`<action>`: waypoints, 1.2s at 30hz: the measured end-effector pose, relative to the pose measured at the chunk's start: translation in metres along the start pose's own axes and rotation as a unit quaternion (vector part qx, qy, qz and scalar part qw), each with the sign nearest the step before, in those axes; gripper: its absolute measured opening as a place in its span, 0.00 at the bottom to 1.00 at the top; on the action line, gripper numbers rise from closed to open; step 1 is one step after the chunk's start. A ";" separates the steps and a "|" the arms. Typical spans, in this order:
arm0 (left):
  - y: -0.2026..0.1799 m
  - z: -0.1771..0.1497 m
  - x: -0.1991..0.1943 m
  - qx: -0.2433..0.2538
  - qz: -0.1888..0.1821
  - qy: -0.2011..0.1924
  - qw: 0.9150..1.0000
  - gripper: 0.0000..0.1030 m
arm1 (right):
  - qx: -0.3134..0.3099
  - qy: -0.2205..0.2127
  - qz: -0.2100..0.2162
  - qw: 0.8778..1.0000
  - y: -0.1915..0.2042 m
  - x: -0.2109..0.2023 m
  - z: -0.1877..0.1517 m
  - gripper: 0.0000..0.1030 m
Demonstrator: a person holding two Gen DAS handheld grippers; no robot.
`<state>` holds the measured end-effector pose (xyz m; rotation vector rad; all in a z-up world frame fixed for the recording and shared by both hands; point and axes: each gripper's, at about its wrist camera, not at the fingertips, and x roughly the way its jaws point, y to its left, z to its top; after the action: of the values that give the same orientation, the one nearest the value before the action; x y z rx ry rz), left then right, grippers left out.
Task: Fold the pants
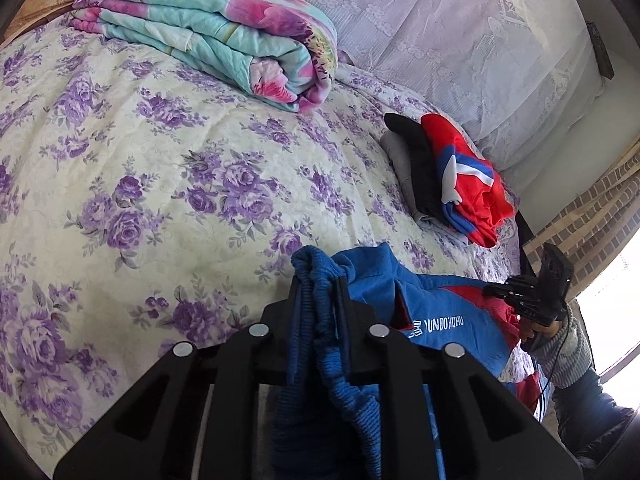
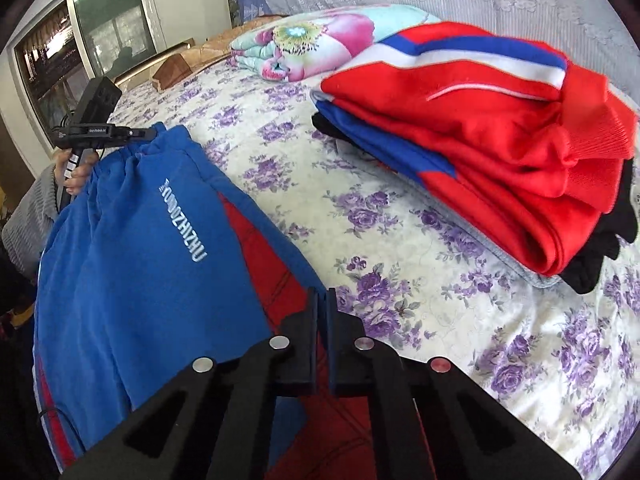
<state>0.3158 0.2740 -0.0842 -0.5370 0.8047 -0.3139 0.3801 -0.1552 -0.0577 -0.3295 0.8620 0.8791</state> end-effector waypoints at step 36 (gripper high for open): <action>-0.038 -0.143 -0.143 -0.066 -0.025 -0.045 0.996 0.57 | -0.030 -0.050 0.039 0.998 0.232 -0.103 -0.164 0.03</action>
<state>0.1118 0.2614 -0.0591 -0.6912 0.7290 -0.2814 0.0779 -0.1623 -0.0617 -0.3045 0.7613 0.9870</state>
